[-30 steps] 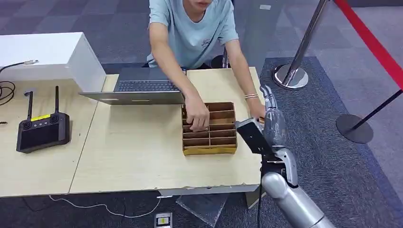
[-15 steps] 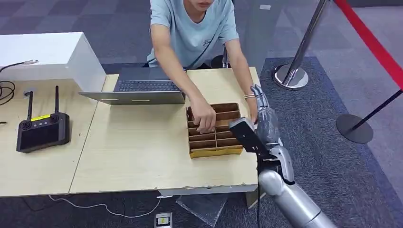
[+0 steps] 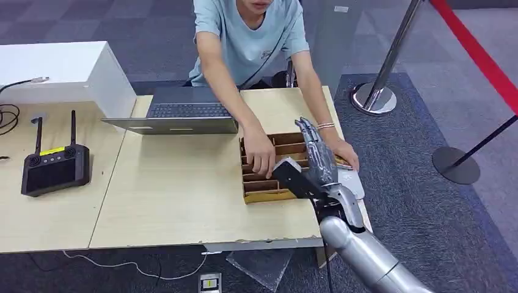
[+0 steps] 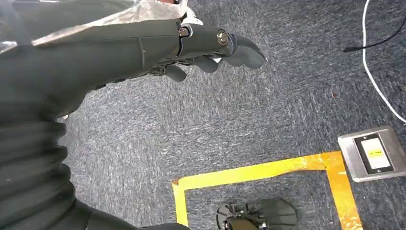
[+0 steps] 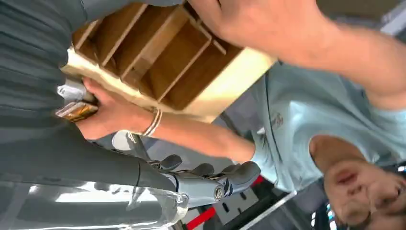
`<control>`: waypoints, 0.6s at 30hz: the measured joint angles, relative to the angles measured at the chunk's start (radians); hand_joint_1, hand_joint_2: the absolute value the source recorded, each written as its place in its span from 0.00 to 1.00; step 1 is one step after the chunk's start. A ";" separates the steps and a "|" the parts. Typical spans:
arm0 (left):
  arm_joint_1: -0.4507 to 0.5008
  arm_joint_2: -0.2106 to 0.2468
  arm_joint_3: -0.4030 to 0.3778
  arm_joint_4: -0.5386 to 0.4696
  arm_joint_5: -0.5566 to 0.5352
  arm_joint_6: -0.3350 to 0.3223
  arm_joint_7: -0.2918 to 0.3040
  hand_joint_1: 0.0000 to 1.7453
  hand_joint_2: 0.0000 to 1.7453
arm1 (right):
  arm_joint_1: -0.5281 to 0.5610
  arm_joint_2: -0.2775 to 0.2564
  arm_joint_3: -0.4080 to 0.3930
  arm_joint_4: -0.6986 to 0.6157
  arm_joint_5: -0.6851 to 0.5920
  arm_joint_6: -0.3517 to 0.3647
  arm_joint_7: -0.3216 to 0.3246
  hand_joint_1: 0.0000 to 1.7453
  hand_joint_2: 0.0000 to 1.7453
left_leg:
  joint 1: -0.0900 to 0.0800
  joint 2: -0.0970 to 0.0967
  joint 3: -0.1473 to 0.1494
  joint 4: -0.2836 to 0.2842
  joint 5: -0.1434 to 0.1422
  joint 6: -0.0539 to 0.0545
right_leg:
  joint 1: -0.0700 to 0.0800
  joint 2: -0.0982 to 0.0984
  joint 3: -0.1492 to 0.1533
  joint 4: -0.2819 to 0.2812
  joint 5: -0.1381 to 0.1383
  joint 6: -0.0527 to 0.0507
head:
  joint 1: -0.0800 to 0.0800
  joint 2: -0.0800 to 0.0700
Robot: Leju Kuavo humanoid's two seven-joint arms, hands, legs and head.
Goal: Pass the card to the sensor for recognition and then transmit it.
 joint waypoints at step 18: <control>0.000 -0.002 0.000 0.000 0.008 0.000 0.002 0.00 1.00 | -0.047 0.006 0.082 0.133 0.054 0.106 0.036 0.00 1.00 | 0.000 0.000 0.000 0.000 0.000 0.000 | 0.000 0.000 0.000 0.000 0.000 0.000 | 0.000 0.000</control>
